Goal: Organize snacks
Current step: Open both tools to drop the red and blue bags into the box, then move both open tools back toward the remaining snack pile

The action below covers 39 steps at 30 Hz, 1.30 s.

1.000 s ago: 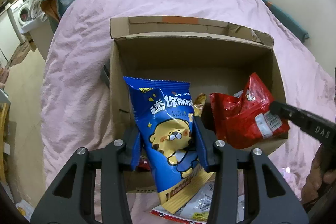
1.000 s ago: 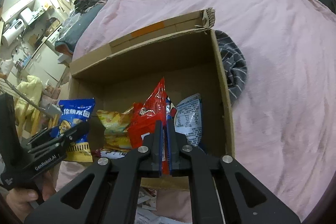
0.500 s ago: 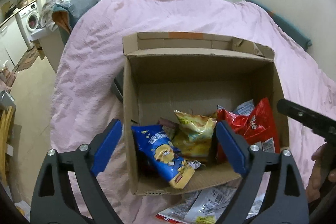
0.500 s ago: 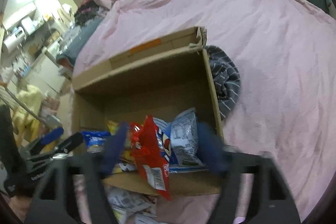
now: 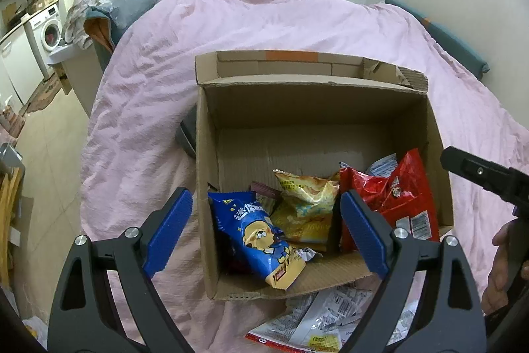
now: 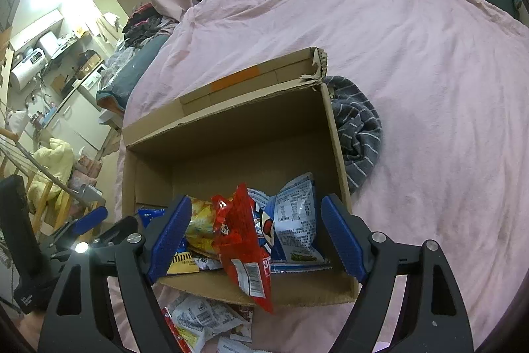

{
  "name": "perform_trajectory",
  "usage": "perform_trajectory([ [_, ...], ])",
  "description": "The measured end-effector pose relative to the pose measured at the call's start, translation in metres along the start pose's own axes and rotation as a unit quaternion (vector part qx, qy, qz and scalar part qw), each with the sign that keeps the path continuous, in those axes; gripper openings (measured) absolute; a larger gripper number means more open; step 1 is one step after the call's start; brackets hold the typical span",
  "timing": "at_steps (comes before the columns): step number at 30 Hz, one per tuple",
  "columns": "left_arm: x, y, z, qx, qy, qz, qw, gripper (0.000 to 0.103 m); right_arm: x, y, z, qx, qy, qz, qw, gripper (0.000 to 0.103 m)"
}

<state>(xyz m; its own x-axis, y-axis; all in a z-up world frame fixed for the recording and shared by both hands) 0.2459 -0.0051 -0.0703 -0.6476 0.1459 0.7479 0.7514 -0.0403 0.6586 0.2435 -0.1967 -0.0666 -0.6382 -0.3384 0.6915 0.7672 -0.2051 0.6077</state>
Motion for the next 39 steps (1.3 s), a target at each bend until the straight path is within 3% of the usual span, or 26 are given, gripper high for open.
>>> perform_trajectory([
  [12, 0.039, -0.001, 0.015, 0.031, 0.010, -0.026, 0.9991, 0.090, 0.025, -0.014, 0.020, 0.035, 0.005, -0.010, 0.999, 0.083],
  [17, 0.045, -0.023, 0.011, 0.034, -0.008, 0.002, 0.9994, 0.096, 0.034, -0.033, 0.026, 0.054, 0.019, -0.003, 0.998, 0.083],
  [28, 0.072, -0.053, -0.004, -0.007, -0.009, 0.005, 0.9999, 0.096, 0.062, -0.073, 0.009, 0.065, -0.028, 0.011, 0.997, 0.084],
  [39, 0.083, -0.082, 0.012, 0.021, 0.006, 0.027, 0.9994, 0.096, 0.084, -0.085, -0.016, 0.023, -0.043, 0.009, 0.999, 0.084],
])
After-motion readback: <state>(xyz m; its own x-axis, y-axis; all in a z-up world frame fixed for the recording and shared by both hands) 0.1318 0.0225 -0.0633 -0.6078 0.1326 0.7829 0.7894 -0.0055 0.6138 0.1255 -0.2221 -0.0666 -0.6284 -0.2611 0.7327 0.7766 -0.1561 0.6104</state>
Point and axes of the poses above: each gripper's, at about its wrist camera, not at the fingertips, and x roughly against the way its jaws point, z to its left, y to its top, the point moved 10 cm from there along -x, roughly the way its jaws point, and after that the axes turned 1 degree about -z, right-handed, at the moved point
